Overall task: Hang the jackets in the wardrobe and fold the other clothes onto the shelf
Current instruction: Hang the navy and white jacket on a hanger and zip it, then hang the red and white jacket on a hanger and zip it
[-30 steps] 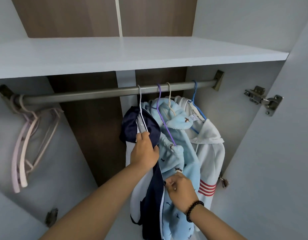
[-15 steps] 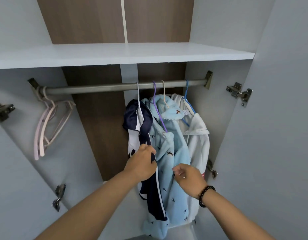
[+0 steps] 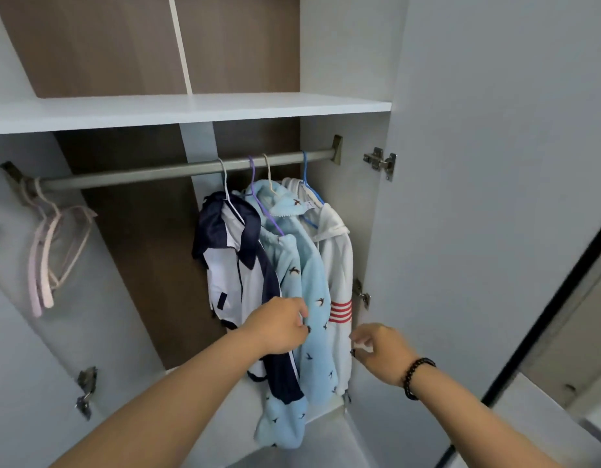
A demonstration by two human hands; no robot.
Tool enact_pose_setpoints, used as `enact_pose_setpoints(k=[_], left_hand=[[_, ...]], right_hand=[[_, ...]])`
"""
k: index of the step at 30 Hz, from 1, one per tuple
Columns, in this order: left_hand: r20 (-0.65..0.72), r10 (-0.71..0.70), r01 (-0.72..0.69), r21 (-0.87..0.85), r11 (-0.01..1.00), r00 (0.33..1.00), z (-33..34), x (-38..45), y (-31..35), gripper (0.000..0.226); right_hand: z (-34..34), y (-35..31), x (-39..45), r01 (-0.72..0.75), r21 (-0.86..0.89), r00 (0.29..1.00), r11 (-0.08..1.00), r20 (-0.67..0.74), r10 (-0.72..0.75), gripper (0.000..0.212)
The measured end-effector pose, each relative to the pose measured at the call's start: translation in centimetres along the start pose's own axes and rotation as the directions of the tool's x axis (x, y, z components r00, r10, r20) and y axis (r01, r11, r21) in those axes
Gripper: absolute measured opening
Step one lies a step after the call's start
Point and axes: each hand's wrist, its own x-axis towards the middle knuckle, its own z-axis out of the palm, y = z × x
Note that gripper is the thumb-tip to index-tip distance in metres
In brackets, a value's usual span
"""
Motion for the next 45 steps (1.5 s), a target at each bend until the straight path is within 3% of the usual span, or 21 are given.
enact_pose_setpoints(k=[9,17,26,34,45], left_hand=[[0.131,0.089,-0.083,-0.055,0.995,0.987,5.8,-6.6,2.2,0.025],[0.245,0.232,-0.219,-0.081,0.972,0.941,11.2,-10.3,9.4,0.017],[0.297,0.4,-0.379,-0.125,0.917,0.867,17.1,-11.1,23.5,0.019],[0.388,0.501,-0.467,-0.186,0.865,0.773,26.2,-12.0,39.0,0.009],[0.478,0.614,-0.542,-0.297,0.786,0.628,37.2,-14.3,55.7,0.017]], right_hand=[[0.5,1.3,-13.0,-0.245,0.061,0.965,0.968,-0.085,0.25,0.028],[-0.6,4.6,-24.7,-0.414,0.105,0.888,0.904,-0.172,0.426,0.028],[-4.9,12.3,-35.5,-0.498,0.234,0.779,0.835,-0.301,0.549,0.027],[-9.2,23.5,-47.4,-0.627,0.308,0.648,0.715,-0.303,0.699,0.025],[-12.4,33.3,-61.1,-0.734,0.429,0.452,0.527,-0.271,0.85,0.028]])
